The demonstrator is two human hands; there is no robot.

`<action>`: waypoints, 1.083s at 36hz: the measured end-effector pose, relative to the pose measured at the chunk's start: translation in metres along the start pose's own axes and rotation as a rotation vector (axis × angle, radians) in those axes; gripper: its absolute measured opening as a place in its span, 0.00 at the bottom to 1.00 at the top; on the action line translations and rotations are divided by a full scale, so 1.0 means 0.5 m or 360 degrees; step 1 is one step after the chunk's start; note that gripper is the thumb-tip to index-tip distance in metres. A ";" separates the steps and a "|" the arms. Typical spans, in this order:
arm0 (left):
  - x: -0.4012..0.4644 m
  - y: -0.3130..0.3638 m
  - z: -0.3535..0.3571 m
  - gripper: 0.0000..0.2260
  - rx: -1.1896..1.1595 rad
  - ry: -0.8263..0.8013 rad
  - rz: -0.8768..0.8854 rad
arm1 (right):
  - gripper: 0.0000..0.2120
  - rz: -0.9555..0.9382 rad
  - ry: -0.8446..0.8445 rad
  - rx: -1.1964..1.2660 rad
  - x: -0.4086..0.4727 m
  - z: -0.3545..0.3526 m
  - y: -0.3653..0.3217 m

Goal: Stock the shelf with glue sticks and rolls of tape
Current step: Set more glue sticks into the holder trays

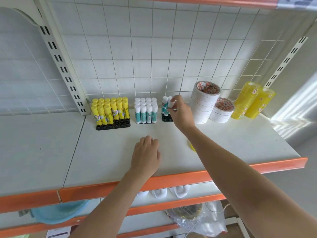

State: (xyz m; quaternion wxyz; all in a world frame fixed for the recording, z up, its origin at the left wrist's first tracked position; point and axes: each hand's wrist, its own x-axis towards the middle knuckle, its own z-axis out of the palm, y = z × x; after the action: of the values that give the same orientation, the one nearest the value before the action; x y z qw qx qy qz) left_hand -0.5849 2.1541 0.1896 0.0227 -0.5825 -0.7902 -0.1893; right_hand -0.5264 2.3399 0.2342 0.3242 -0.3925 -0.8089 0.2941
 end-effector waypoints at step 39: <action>0.002 -0.006 0.009 0.03 0.0053 0.0075 0.0023 | 0.21 -0.0347 -0.0146 -0.0687 -0.109 -0.047 -0.004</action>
State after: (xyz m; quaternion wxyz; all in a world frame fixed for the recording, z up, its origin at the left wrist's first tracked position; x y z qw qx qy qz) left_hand -0.5872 2.1558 0.1846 0.0523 -0.5832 -0.7882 -0.1896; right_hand -0.4835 2.2987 0.2342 0.2255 -0.3493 -0.9044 0.0953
